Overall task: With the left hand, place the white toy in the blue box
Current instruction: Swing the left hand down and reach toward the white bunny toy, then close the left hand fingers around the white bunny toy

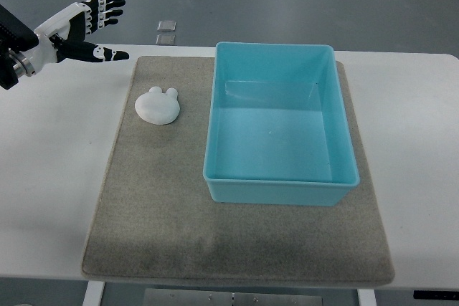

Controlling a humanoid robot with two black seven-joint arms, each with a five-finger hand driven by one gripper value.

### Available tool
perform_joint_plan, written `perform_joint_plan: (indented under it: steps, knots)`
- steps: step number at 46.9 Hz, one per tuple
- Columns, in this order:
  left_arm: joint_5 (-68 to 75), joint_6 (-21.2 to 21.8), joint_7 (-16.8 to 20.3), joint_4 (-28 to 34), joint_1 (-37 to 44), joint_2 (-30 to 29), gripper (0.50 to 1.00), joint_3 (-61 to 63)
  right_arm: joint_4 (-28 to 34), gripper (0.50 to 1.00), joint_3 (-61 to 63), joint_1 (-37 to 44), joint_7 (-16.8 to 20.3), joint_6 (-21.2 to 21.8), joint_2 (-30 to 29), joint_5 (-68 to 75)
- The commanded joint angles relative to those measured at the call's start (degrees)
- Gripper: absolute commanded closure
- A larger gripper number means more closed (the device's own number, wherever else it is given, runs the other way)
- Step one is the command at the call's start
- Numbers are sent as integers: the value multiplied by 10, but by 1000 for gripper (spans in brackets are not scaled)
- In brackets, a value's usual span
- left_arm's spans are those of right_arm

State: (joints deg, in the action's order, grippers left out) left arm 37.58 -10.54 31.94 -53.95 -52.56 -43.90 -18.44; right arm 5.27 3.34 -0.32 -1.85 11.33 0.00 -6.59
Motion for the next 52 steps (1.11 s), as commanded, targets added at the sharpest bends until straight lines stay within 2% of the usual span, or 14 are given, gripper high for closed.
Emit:
perform_joint_plan:
  steps: [1, 7, 11, 23, 52]
  knots:
    - [48, 19, 0, -31, 2, -21, 523, 2, 0, 564, 1, 1, 0, 0, 0, 0]
    - [122, 27, 0, -67, 2, -49, 525, 9, 0, 564, 0, 1, 0, 0, 0, 0]
    - [158, 34, 1, -72, 2, -53, 544, 21, 0, 564, 0, 1, 0, 0, 0, 0]
    - [255, 110, 4, -75, -2, -48, 594, 89, 0, 564, 0, 1, 0, 0, 0, 0]
    - [340, 206, -5, -66, -5, 15, 598, 121, 0, 564, 0, 1, 0, 0, 0, 0]
